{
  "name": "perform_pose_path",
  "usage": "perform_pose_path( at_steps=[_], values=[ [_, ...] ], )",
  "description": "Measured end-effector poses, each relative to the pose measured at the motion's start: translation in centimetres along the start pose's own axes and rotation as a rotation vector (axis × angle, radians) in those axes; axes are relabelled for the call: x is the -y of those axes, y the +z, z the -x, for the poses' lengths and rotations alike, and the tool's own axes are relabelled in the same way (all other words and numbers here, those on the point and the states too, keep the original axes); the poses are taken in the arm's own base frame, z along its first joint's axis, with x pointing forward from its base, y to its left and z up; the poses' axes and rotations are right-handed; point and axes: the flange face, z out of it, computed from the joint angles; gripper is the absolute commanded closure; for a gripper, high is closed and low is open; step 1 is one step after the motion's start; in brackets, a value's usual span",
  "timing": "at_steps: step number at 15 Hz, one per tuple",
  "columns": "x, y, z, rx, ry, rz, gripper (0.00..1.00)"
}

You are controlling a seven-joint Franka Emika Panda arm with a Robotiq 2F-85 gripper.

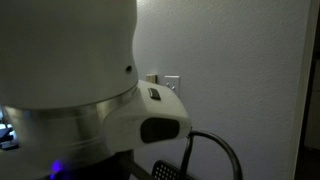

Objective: Turn on the light switch on the right then turn it off

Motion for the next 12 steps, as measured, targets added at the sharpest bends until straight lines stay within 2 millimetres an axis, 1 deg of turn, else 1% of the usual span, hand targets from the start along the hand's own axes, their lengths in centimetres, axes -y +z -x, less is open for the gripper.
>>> perform_pose_path(
  at_steps=[7, 12],
  values=[
    [0.8, -0.1, -0.6, 0.003, -0.017, 0.006, 0.00],
    [2.3, -0.2, -1.8, 0.023, -0.108, 0.035, 0.00]
  ],
)
